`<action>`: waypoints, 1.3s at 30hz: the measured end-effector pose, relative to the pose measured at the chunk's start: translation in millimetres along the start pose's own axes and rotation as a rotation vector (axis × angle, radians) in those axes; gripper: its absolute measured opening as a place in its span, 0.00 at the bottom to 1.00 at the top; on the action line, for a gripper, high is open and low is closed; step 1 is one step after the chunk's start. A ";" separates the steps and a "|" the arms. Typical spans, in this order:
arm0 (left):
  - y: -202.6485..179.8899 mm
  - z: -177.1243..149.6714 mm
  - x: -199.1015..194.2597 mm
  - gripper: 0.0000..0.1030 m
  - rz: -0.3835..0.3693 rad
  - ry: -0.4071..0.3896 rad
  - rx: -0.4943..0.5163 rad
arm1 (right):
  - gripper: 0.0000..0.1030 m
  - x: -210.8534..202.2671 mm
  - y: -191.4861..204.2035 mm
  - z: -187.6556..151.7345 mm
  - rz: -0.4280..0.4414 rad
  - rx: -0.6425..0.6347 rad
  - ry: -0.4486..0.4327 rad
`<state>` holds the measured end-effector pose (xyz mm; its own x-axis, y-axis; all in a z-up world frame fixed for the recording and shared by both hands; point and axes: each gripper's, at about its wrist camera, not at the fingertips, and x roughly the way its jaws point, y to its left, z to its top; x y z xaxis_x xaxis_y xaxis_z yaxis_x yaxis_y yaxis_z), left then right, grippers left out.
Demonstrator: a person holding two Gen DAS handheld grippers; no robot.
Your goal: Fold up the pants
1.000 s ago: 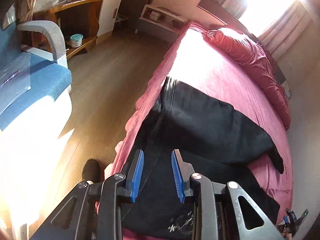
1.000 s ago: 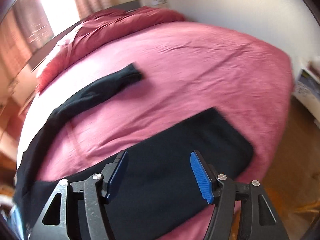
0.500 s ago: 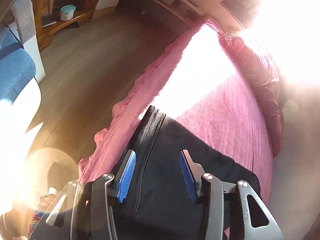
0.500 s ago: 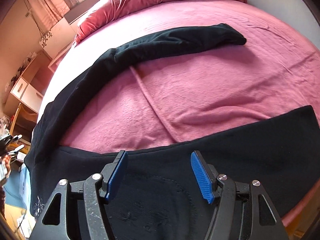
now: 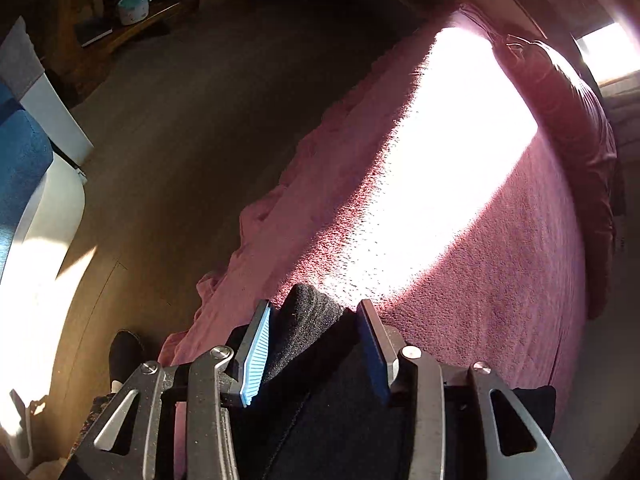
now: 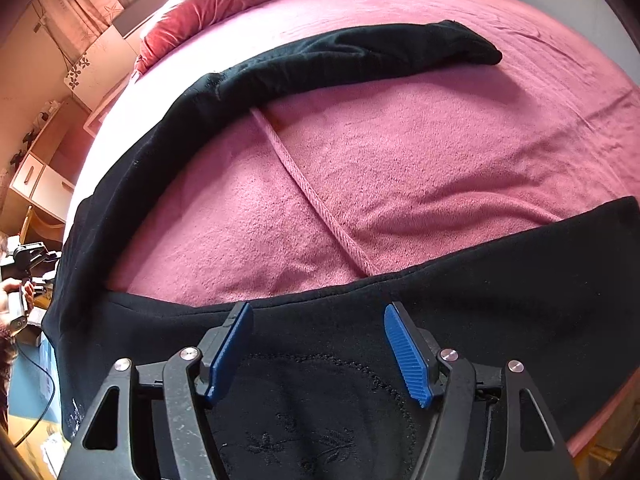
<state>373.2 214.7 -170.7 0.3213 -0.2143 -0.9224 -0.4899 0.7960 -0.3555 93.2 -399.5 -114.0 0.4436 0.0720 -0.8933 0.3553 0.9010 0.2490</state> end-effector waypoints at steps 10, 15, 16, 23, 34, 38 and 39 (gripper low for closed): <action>-33.0 -85.3 -112.6 0.11 -0.238 -0.349 0.337 | 0.67 -2.0 15.9 26.9 0.048 -0.044 -0.023; -14.3 -148.7 -162.7 0.10 -0.466 -0.368 0.419 | 0.63 4.6 41.1 60.1 0.135 -0.067 -0.024; -10.6 -160.7 -167.9 0.10 -0.488 -0.365 0.442 | 0.61 6.8 46.5 66.1 0.150 -0.071 -0.023; -5.5 -214.2 -175.8 0.09 -0.498 -0.352 0.577 | 0.42 26.8 94.4 115.1 0.234 -0.080 -0.002; 5.3 -252.5 -188.8 0.09 -0.532 -0.323 0.693 | 0.39 75.0 164.5 180.8 0.316 -0.023 0.051; 11.1 -266.4 -194.9 0.09 -0.535 -0.300 0.757 | 0.39 95.0 174.5 203.8 0.309 0.043 0.065; 13.1 -269.6 -196.2 0.09 -0.538 -0.293 0.765 | 0.39 99.5 175.4 207.9 0.303 0.055 0.068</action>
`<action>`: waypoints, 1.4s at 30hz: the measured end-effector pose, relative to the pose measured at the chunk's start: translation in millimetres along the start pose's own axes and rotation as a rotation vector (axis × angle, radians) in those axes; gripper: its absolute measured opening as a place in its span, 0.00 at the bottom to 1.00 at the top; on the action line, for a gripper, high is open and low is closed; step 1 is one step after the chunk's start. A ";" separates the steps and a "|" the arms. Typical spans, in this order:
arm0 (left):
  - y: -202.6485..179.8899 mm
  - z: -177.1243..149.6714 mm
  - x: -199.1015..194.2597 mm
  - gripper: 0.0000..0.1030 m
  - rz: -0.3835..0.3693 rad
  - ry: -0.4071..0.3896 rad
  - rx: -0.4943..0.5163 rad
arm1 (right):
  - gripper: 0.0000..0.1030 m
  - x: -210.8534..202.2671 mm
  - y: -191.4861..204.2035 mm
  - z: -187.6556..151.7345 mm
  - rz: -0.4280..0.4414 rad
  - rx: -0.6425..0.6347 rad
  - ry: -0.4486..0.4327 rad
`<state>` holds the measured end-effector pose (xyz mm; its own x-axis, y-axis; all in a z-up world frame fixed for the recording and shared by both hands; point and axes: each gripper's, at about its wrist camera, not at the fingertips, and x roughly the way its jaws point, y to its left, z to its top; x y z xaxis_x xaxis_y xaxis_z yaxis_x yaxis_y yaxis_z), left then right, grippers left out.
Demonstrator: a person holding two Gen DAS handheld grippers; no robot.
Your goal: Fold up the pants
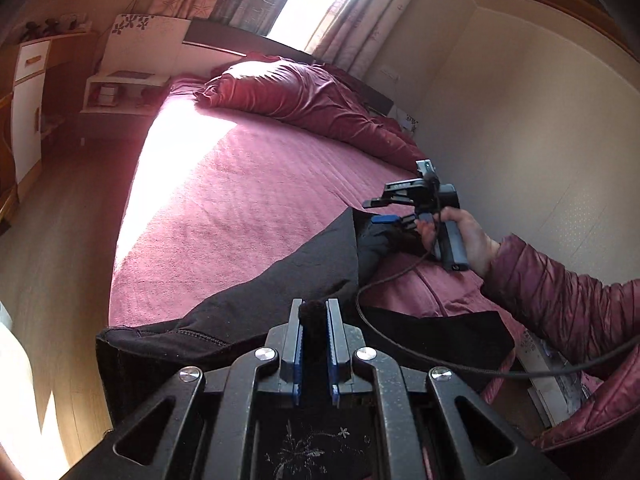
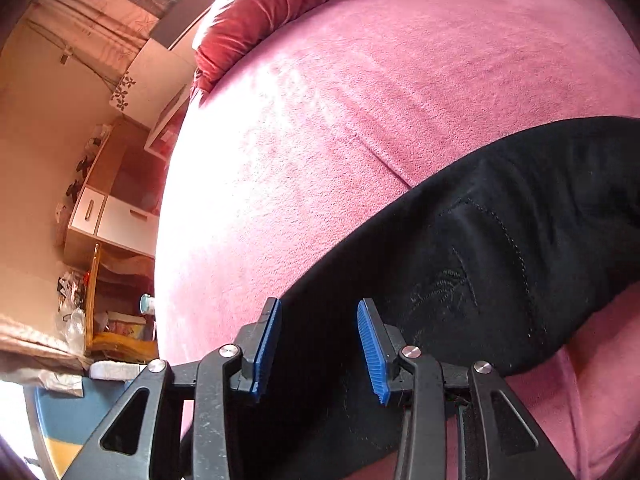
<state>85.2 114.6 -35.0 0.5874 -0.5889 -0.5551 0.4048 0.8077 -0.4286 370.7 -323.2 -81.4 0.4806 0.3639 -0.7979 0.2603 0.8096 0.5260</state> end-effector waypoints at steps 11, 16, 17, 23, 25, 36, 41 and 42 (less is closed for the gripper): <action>10.0 -6.0 -8.5 0.09 0.001 0.030 -0.039 | 0.10 19.3 -8.7 19.0 -0.127 0.012 -0.005; 58.3 39.1 -2.6 0.09 0.141 -0.044 -0.182 | 0.10 -13.9 -9.1 16.7 -0.062 -0.012 -0.048; 69.6 51.5 -0.7 0.09 0.159 -0.063 -0.203 | 0.10 -22.3 -9.2 15.5 -0.043 -0.016 -0.058; 112.5 117.4 15.9 0.09 0.273 -0.123 -0.235 | 0.10 -81.8 -4.7 -5.3 0.079 -0.067 -0.132; 111.3 125.8 18.4 0.09 0.299 -0.127 -0.204 | 0.10 -103.4 -3.4 -22.7 0.116 -0.097 -0.154; 98.2 40.5 -10.9 0.09 0.255 -0.087 -0.238 | 0.09 -141.4 -61.9 -172.2 0.142 -0.177 -0.083; 104.1 -14.0 -21.5 0.09 0.246 -0.046 -0.343 | 0.08 -124.4 -80.2 -224.0 0.117 -0.174 -0.016; 105.4 -24.4 -21.6 0.09 0.245 -0.035 -0.369 | 0.08 -122.9 -84.0 -232.4 0.111 -0.173 -0.005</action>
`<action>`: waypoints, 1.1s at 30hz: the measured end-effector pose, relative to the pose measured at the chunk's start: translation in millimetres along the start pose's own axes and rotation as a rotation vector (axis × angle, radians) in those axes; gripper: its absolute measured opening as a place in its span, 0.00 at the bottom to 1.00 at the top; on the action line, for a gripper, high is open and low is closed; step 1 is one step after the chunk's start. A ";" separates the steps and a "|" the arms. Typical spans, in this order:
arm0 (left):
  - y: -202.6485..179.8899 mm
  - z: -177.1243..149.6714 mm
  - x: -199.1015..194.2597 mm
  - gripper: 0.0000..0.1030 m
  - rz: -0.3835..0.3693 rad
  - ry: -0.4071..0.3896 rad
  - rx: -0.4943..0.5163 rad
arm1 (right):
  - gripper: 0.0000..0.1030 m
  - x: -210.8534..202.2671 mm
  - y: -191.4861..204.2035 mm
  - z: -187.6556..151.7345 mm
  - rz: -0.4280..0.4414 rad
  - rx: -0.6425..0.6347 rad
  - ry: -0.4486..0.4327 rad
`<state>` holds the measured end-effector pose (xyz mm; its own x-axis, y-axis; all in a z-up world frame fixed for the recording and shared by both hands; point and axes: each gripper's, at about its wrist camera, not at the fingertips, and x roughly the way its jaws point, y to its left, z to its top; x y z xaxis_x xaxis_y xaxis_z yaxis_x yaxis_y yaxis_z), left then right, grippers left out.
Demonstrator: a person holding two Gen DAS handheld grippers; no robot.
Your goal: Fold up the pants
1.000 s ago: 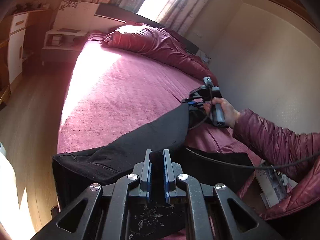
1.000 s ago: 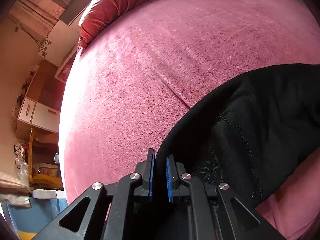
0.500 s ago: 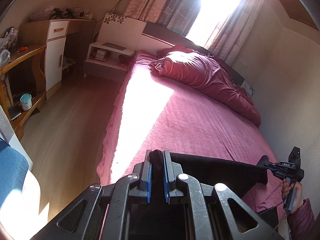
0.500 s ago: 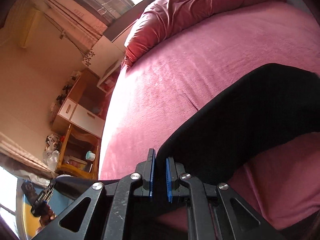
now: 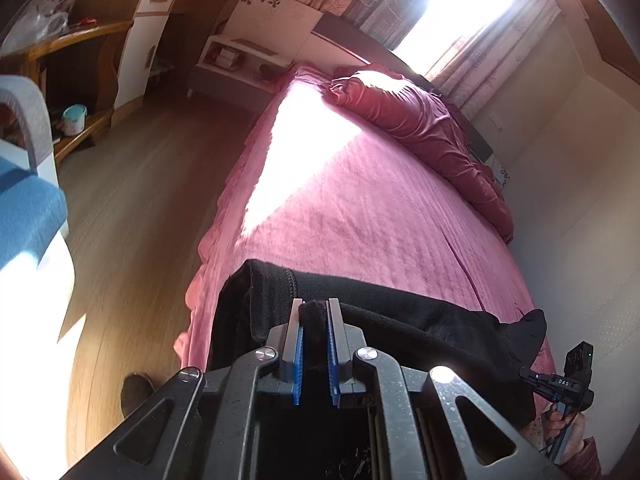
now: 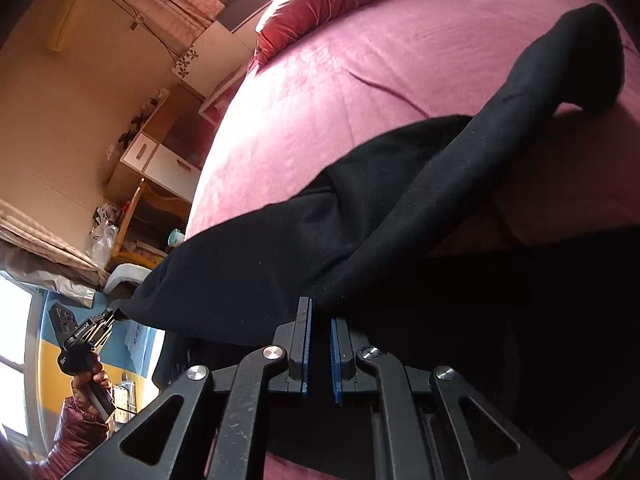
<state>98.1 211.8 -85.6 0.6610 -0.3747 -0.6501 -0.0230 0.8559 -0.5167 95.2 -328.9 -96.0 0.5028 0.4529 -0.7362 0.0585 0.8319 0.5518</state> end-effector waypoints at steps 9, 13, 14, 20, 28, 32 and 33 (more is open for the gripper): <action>38.5 -53.8 11.8 0.27 -0.005 0.123 -0.257 | 0.07 42.7 -17.9 -26.7 -0.047 0.045 0.059; 56.6 -63.1 1.2 0.39 -0.074 0.094 -0.420 | 0.07 52.9 -23.8 -28.2 -0.044 0.074 0.062; 59.8 -64.9 1.0 0.41 -0.081 0.096 -0.448 | 0.07 55.3 -25.2 -28.4 -0.047 0.079 0.063; 63.0 -69.4 12.1 0.40 -0.009 0.147 -0.482 | 0.07 56.5 -35.4 -32.0 -0.036 0.111 0.055; 58.2 -74.8 19.4 0.05 0.078 0.206 -0.395 | 0.07 34.9 -30.9 -29.1 -0.027 0.083 0.007; 53.2 -70.5 13.9 0.04 0.087 0.192 -0.333 | 0.07 20.9 -27.4 -28.2 -0.032 0.073 -0.020; 52.3 -67.7 10.4 0.04 0.086 0.180 -0.324 | 0.06 16.9 -26.3 -28.4 -0.027 0.071 -0.029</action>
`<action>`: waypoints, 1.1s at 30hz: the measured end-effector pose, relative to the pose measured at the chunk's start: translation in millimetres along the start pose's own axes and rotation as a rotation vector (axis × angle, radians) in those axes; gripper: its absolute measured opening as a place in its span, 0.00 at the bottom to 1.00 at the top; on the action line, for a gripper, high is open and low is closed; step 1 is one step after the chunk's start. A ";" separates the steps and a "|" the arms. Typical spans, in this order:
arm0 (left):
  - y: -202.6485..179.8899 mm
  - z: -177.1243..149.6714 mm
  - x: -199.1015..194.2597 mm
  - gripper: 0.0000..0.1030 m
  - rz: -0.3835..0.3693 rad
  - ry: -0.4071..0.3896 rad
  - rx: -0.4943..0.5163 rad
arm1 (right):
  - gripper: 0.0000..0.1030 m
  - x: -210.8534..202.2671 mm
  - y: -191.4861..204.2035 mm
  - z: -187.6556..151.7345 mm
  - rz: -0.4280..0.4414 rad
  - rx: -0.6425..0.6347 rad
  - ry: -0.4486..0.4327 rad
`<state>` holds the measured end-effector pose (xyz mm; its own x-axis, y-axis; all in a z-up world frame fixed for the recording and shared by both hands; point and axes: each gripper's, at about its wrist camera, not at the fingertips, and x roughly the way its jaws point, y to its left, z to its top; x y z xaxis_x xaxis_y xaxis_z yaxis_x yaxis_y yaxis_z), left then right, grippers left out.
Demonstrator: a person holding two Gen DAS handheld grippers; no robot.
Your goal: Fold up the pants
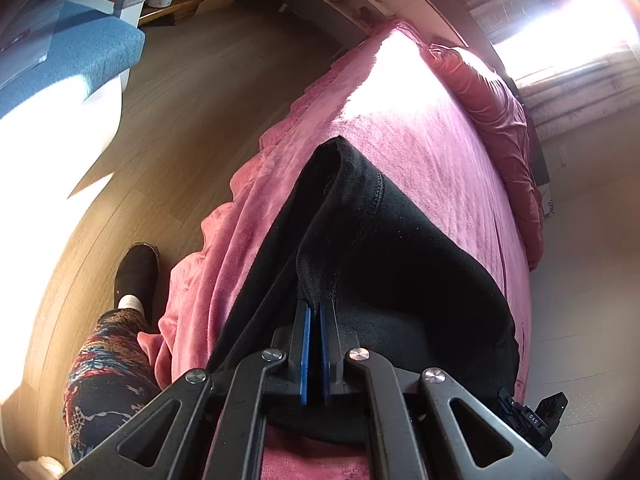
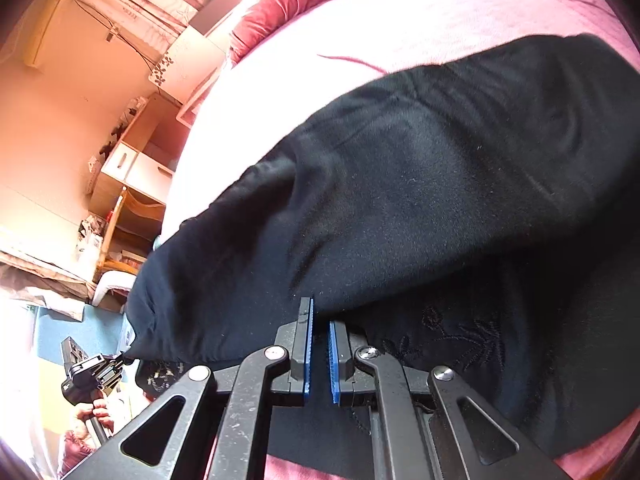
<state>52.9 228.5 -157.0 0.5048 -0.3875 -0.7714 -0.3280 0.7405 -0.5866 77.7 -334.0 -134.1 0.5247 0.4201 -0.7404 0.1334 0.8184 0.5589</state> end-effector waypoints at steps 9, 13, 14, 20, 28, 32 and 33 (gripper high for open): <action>-1.8 11.5 -28.8 0.03 0.011 -0.044 0.046 | 0.06 -47.7 8.0 -18.5 0.012 -0.087 0.002; 3.0 2.5 -19.2 0.03 0.054 0.002 0.063 | 0.06 -35.8 -3.2 -42.5 -0.044 -0.093 0.085; 5.4 0.3 -18.5 0.03 0.057 0.010 0.062 | 0.06 -36.0 -6.5 -46.3 -0.050 -0.085 0.086; 6.7 -11.1 -27.2 0.03 0.066 0.023 0.083 | 0.06 -43.2 -6.8 -55.6 -0.058 -0.093 0.095; 12.2 -20.6 -5.6 0.04 0.144 0.079 0.119 | 0.06 -13.3 -21.9 -66.2 -0.126 -0.100 0.169; 10.8 -18.7 -12.7 0.06 0.161 0.081 0.136 | 0.08 -8.8 -26.8 -67.9 -0.119 -0.083 0.191; 10.5 -16.4 -17.8 0.10 0.184 0.060 0.131 | 0.09 -9.9 -27.7 -67.1 -0.118 -0.079 0.186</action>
<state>27.4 234.2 -153.5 0.3968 -0.2684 -0.8778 -0.3014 0.8652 -0.4008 12.4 -334.5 -167.3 0.3442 0.3792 -0.8589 0.1142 0.8911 0.4392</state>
